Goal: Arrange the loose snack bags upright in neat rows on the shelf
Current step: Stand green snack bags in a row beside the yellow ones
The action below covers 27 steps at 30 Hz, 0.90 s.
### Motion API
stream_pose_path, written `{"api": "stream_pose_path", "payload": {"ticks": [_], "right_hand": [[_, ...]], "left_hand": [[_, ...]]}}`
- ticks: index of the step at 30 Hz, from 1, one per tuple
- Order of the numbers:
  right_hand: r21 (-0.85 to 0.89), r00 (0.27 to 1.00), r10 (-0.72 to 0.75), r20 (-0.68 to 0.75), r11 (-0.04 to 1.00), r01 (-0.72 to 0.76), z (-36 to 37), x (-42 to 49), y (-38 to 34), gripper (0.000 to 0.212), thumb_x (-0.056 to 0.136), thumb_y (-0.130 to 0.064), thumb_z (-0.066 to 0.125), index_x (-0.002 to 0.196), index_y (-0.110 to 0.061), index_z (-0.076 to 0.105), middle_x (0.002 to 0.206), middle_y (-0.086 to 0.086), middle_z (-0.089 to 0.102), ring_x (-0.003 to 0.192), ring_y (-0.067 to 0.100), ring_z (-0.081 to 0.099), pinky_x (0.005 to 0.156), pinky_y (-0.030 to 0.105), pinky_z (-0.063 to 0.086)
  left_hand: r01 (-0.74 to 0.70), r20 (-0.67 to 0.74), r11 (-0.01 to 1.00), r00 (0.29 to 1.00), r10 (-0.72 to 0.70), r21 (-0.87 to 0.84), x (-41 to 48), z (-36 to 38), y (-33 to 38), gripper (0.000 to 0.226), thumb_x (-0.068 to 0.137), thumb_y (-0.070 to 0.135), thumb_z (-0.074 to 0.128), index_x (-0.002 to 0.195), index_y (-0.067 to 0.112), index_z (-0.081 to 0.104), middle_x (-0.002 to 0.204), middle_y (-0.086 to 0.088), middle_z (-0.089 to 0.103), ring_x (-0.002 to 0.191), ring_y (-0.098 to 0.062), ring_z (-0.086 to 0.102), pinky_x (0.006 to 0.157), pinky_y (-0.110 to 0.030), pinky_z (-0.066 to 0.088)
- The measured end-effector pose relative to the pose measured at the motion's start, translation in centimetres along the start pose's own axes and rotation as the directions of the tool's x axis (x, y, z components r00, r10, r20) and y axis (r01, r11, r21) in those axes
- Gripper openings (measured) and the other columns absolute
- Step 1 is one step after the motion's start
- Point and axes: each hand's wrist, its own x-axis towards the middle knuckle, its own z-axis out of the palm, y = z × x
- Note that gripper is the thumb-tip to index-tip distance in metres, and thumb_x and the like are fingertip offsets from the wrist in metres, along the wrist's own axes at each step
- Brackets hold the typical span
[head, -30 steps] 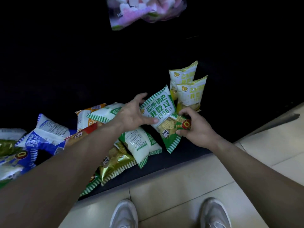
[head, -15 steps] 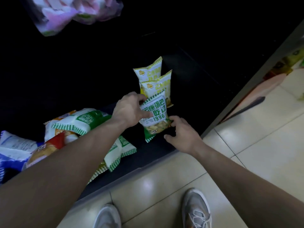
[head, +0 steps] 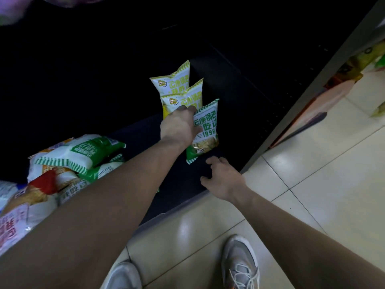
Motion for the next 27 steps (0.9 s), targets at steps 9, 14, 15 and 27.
{"api": "stream_pose_path", "payload": {"ticks": [9, 14, 15, 27], "right_hand": [[-0.044, 1.0, -0.026, -0.018, 0.999, 0.025, -0.8, -0.2, -0.8, 0.065, 0.087, -0.039, 0.062, 0.145, -0.02, 0.038, 0.135, 0.006, 0.045, 0.123, 0.029, 0.051, 0.1, 0.046, 0.047], [-0.061, 0.997, -0.082, 0.008, 0.995, 0.083, -1.0, -1.0, -4.0, 0.059, 0.091, -0.039, 0.06, 0.142, -0.018, 0.04, 0.14, 0.008, 0.043, 0.127, 0.031, 0.047, 0.101, 0.044, 0.045], [-0.055, 0.994, -0.106, 0.014, 0.993, 0.107, -0.8, -1.2, -4.9, 0.059, 0.092, -0.038, 0.06, 0.143, -0.017, 0.039, 0.141, 0.009, 0.043, 0.127, 0.031, 0.047, 0.102, 0.043, 0.044], [0.053, 0.957, -0.217, 0.191, 0.976, 0.211, 6.5, 0.4, -14.3, 0.072, 0.092, -0.064, 0.05, 0.148, -0.019, 0.039, 0.145, 0.01, 0.046, 0.129, 0.027, 0.049, 0.102, 0.04, 0.043]], "left_hand": [[0.018, 0.041, 0.998, 0.999, -0.016, -0.059, -0.1, -1.0, -0.6, 0.073, 0.084, 0.044, 0.072, 0.144, 0.021, 0.038, 0.139, -0.004, 0.045, 0.13, -0.027, 0.04, 0.091, -0.043, 0.046], [-0.031, 0.03, 0.999, 0.999, 0.03, 0.016, -4.1, -5.3, -5.6, 0.069, 0.086, 0.047, 0.068, 0.144, 0.022, 0.041, 0.139, -0.004, 0.047, 0.129, -0.026, 0.043, 0.101, -0.04, 0.044], [-0.024, 0.06, 0.999, 0.998, 0.022, 0.037, -5.3, -6.1, -7.2, 0.067, 0.086, 0.047, 0.067, 0.142, 0.022, 0.043, 0.138, -0.004, 0.048, 0.129, -0.026, 0.044, 0.102, -0.038, 0.043], [0.227, 0.172, 0.968, 0.954, -0.244, 0.11, -14.2, -8.4, -22.3, 0.072, 0.085, 0.055, 0.063, 0.145, 0.022, 0.041, 0.146, -0.008, 0.042, 0.135, -0.028, 0.037, 0.109, -0.041, 0.037]]}}
